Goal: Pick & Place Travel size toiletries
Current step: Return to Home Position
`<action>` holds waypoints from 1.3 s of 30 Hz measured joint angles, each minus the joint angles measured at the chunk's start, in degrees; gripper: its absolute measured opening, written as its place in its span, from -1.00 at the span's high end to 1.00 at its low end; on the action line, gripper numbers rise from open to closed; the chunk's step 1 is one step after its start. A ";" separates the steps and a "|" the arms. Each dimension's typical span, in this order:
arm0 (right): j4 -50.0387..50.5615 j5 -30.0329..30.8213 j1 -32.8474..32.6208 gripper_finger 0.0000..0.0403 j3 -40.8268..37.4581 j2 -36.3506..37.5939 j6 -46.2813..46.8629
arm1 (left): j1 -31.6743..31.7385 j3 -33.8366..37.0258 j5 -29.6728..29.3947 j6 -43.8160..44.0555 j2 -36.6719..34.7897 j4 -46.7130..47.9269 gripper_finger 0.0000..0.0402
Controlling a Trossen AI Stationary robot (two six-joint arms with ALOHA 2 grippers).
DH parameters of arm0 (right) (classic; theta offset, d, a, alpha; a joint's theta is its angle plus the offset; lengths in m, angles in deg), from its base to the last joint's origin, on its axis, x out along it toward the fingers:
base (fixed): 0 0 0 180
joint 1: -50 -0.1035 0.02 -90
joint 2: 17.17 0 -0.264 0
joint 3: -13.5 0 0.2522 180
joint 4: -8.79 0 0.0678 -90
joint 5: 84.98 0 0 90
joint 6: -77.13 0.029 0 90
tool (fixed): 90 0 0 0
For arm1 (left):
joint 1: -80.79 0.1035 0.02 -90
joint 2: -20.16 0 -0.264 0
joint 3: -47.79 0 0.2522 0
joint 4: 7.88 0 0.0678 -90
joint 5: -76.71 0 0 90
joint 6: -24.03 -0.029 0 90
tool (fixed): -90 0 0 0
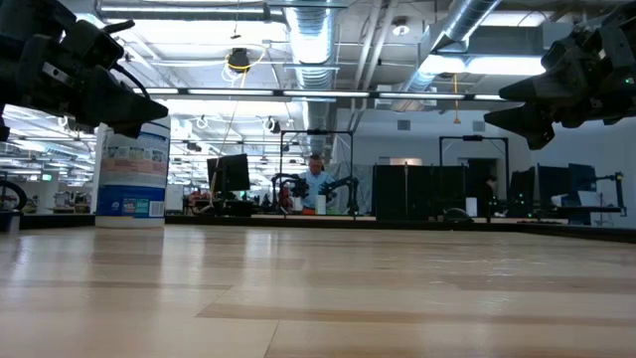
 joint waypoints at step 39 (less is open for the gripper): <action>0.00 -0.01 0.01 -0.29 0.00 0.01 0.00 | 0.01 -0.02 0.01 -0.01 0.00 -1.11 0.96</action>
